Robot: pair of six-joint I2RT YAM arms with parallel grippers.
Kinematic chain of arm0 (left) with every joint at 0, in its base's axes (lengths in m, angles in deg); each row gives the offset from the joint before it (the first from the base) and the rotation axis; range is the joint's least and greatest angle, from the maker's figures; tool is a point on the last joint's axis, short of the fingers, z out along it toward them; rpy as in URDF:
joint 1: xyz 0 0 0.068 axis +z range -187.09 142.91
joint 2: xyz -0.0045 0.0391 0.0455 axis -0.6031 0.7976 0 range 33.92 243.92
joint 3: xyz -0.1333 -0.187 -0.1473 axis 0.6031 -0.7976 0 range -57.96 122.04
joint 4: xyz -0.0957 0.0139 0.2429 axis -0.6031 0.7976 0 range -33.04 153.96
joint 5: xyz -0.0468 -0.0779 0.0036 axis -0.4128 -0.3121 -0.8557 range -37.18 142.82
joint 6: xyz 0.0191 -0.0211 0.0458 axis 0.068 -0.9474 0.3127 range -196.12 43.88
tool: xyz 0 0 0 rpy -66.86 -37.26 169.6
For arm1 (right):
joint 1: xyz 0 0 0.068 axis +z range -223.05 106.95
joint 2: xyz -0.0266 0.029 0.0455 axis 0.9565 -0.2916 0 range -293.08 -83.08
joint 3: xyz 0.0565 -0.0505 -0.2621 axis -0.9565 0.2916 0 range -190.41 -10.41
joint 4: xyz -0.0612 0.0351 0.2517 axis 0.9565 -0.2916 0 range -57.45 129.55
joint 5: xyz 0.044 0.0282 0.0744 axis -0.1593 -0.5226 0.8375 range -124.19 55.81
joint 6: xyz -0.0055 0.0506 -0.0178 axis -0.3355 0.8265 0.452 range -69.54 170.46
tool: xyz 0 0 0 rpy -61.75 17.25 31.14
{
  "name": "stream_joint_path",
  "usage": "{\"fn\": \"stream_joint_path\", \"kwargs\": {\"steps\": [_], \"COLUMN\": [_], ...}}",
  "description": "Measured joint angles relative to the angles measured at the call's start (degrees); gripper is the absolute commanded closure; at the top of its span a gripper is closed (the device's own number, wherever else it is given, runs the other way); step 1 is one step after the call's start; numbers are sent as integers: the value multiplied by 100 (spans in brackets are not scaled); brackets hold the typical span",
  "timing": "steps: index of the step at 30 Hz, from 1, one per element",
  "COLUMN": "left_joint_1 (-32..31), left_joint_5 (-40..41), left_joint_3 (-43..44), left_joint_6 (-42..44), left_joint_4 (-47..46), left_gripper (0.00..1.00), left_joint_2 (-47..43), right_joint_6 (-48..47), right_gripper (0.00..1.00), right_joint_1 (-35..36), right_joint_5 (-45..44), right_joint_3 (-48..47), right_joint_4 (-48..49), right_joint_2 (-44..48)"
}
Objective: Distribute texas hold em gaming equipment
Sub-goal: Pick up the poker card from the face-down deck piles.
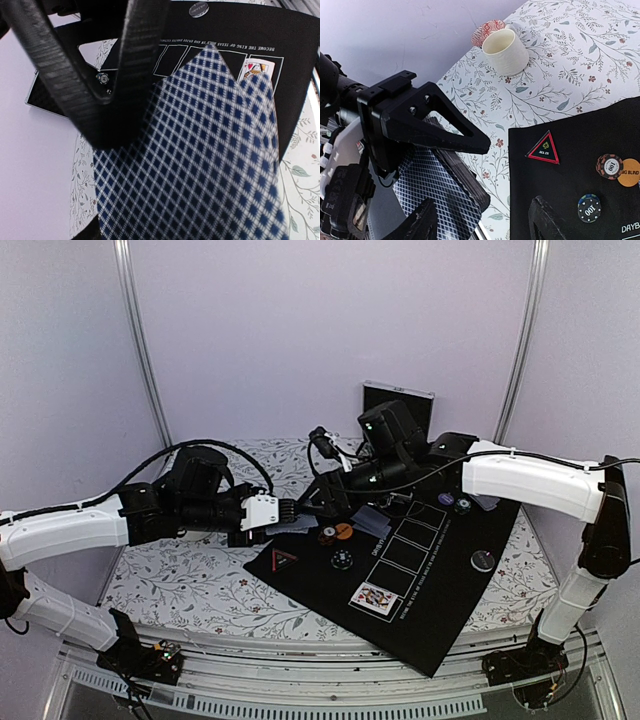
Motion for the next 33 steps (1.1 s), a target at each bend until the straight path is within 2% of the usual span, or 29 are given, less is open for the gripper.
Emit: {"fn": "stream_joint_path", "kwargs": {"steps": [9,16,21,24,33], "left_joint_1": [0,0,0,0,0], "left_joint_5": [0,2,4,13,17], "left_joint_3": [0,0,0,0,-2], "left_joint_6": [2,2,2,2,2], "left_joint_4": [0,4,9,13,11], "left_gripper": [52,52,52,52,52], "left_joint_2": [0,0,0,0,0], "right_joint_6": [-7,-22,-20,-22,-2], "right_gripper": [69,80,95,97,98], "right_joint_1": [0,0,0,0,7], "right_joint_5": [-57,-61,-61,-50,-26], "right_joint_3": [-2,-4,-42,-81,-90], "right_joint_4": [-210,-313,-393,-407,-402], "right_joint_2": [0,0,0,2,31]}}
